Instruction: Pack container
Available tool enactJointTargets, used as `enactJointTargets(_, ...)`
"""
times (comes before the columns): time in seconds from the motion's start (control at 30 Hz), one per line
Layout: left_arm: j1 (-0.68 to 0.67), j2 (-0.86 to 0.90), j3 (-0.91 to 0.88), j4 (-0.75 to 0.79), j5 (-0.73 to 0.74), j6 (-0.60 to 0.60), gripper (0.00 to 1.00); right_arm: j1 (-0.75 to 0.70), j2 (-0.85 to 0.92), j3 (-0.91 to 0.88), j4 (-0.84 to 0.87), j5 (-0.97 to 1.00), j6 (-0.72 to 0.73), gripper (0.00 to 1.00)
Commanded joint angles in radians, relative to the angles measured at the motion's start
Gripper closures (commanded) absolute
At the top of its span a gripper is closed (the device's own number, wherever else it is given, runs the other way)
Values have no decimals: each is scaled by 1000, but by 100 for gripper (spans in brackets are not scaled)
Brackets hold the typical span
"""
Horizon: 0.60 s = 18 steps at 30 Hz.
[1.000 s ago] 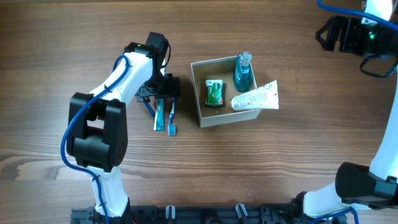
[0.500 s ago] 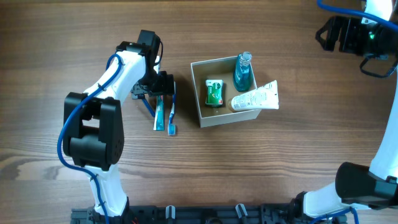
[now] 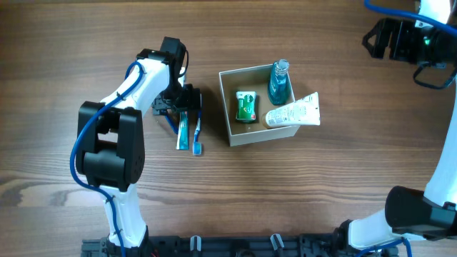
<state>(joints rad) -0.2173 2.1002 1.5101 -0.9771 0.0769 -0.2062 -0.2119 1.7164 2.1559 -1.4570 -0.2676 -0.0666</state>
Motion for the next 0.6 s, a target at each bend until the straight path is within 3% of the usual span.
enactJointTargets(0.0, -2, 23, -7, 10, -3, 37, 12, 2, 2, 2, 3, 13, -9, 0)
enactJointTargets(0.57, -6, 23, -7, 17, 6, 45, 15, 2, 2, 2, 3, 13, -10, 0)
